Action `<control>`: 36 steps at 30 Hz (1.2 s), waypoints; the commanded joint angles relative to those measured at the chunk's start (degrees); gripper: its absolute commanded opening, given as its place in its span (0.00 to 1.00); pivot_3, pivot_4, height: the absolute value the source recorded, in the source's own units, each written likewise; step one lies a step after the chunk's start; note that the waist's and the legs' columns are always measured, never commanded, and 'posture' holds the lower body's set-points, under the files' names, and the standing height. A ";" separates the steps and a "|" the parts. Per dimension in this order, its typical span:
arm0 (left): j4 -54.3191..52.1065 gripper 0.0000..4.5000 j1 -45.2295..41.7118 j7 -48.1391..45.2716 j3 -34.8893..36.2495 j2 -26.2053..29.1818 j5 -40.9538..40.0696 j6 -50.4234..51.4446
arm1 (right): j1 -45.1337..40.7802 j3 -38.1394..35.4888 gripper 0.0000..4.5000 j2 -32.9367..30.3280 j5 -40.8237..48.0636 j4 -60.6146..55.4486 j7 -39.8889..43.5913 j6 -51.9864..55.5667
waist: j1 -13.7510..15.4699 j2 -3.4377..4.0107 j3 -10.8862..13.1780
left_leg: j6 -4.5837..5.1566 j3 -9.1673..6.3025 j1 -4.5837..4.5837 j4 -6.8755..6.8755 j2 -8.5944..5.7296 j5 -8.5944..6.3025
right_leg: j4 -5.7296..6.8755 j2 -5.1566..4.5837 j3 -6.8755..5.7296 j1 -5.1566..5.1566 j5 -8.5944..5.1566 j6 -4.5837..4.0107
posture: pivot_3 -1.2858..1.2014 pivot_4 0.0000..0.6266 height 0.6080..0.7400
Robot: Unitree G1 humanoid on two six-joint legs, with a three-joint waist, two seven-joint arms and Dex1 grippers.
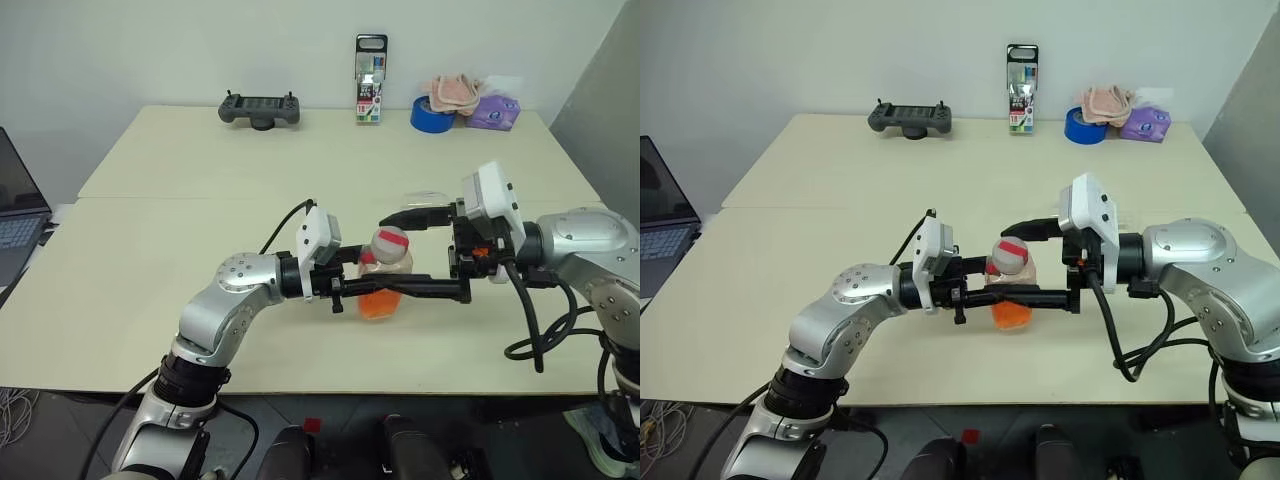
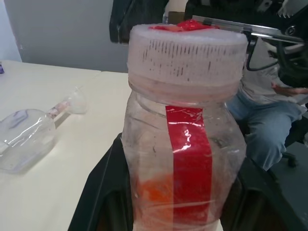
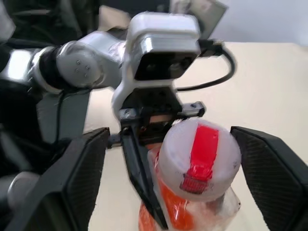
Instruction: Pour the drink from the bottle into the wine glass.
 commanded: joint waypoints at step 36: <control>9.51 0.38 -4.79 -4.18 1.00 -2.39 3.22 -7.89 | 1.60 -5.27 0.39 7.21 7.25 -11.90 -37.45 19.64 | -0.26 0.01 -0.01 | 0.03 0.02 0.01 -0.07 -0.01 0.01 | -0.04 0.05 0.01 0.00 0.00 0.00 | 0.52 0.24 1.00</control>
